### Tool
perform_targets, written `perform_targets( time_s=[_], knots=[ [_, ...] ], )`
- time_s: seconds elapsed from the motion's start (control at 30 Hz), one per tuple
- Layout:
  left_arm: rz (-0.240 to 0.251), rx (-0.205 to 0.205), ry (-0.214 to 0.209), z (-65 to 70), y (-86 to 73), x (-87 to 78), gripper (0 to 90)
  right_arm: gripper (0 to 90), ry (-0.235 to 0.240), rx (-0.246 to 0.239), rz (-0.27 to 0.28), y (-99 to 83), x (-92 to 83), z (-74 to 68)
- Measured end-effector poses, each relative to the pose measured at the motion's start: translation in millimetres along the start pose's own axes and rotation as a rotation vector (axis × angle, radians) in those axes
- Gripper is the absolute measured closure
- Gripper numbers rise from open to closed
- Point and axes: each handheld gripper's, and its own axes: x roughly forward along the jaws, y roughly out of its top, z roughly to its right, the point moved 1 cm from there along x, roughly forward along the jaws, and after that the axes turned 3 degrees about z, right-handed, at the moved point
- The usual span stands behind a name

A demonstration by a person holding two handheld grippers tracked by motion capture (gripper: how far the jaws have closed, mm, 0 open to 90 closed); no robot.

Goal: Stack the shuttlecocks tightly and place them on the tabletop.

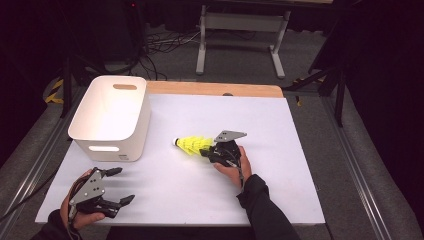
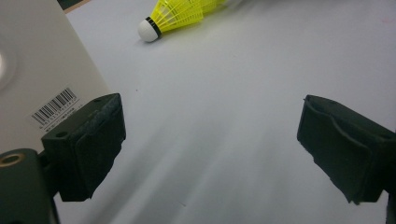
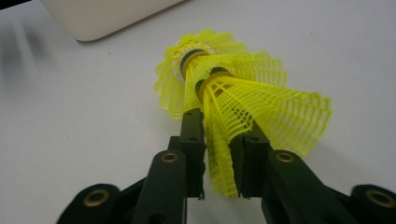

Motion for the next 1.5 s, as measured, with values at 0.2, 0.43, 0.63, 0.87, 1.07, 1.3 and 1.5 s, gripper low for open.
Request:
perform_targets(
  time_s=[0.2, 0.43, 0.63, 0.87, 1.07, 1.3, 1.5],
  knots=[
    [0.0, 0.001, 0.001, -0.4, -0.2, -0.7, 8.6, 62.6, -0.024, 0.005, 0.003, 0.4, -5.5, -0.4],
    [-0.001, 0.002, 0.005, -0.3, -0.3, -1.8, 8.6, 76.1, -0.026, -0.001, 0.009, -0.5, -16.3, -3.4],
    [-0.002, 0.003, 0.004, -0.2, -0.4, -1.5, 8.6, 87.8, -0.04, -0.014, 0.011, -0.2, -15.0, -4.3],
    [-0.006, 0.006, 0.0, -0.2, -0.5, -0.5, 8.6, 88.0, -0.043, -0.021, 0.005, 0.2, -10.5, -5.4],
    [-0.003, 0.006, 0.0, 0.0, -0.5, -0.5, 8.6, 84.1, -0.051, -0.022, -0.005, -0.6, -9.2, -4.4],
    [-0.004, 0.005, 0.0, 0.2, -0.6, -0.2, 8.7, 71.7, -0.063, -0.027, -0.012, -0.6, -10.9, -4.5],
    [-0.003, 0.005, 0.001, 0.4, -0.4, 0.1, 8.7, 63.9, -0.068, -0.031, 0.007, 1.0, -16.4, -6.4]
  ],
)
